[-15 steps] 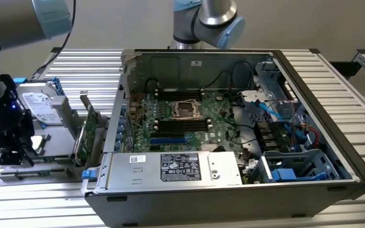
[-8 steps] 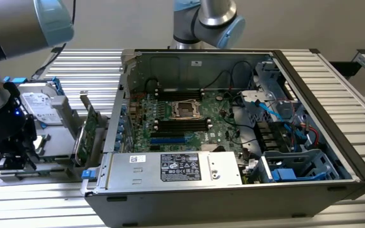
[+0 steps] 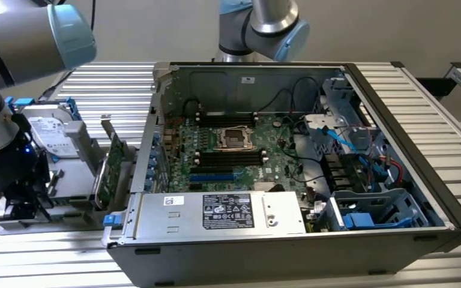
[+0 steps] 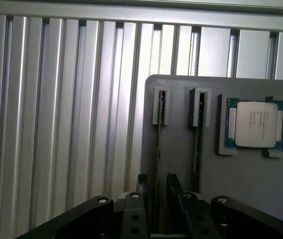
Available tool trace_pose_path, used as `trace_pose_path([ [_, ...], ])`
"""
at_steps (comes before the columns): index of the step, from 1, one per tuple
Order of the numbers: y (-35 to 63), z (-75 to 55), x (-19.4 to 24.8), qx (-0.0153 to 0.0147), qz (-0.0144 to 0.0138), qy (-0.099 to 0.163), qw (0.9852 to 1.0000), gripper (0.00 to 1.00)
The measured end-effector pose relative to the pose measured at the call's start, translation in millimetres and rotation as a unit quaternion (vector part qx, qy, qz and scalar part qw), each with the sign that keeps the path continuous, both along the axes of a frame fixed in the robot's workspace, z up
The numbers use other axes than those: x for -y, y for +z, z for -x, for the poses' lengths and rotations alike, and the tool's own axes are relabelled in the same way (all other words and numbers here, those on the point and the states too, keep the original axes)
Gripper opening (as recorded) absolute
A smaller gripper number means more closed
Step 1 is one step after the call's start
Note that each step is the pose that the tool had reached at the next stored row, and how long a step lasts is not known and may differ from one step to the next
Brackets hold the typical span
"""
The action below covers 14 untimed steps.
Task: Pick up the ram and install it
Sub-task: 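Pick up the ram and move it above insertion slot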
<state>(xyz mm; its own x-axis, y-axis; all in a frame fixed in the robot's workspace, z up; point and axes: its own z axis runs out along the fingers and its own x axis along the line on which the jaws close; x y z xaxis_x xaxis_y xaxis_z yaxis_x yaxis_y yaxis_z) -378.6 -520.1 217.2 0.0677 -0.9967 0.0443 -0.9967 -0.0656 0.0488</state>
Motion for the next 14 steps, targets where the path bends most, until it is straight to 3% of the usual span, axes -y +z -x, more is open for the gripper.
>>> trace_pose_path([
  [11,-19.8,0.1,0.1,0.0003,0.0000,0.000,1.0000,0.30],
  [14,-20.2,0.3,0.2,0.0002,0.0001,0.000,1.0000,0.30],
])
